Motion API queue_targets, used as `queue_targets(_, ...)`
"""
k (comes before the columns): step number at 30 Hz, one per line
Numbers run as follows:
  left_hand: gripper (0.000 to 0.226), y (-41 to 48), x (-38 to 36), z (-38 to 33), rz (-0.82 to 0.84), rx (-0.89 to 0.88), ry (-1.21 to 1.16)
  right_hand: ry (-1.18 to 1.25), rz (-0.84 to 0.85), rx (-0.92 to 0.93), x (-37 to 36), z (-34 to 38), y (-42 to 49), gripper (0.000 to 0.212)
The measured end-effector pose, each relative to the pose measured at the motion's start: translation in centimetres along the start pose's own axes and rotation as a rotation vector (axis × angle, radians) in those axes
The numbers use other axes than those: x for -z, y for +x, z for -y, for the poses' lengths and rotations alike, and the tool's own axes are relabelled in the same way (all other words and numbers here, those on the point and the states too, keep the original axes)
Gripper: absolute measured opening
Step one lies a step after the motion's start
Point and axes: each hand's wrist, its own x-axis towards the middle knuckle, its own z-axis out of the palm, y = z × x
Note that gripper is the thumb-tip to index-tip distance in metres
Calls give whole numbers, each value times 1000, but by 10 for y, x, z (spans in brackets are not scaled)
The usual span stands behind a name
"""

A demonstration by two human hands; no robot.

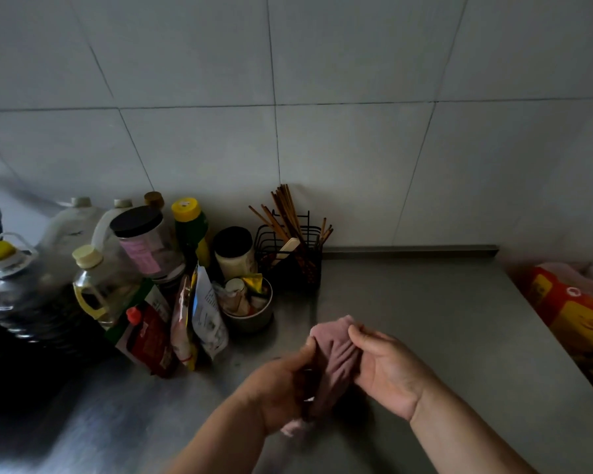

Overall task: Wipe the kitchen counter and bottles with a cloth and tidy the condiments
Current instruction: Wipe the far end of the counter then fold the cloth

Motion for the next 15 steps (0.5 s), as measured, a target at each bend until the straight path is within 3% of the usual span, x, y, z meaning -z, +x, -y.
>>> queue_targets(4, 13, 8, 5, -14, -125, -237, 65, -21, -101, 78, 10, 11, -3, 14)
queue_targets(9, 22, 9, 10, -36, -256, -416, 342, -322, -303, 125, 21, 20, 2, 27)
queue_targets(15, 12, 8, 6, -67, -376, -551, 451, -534, -248, 296, 5, 37, 3, 32)
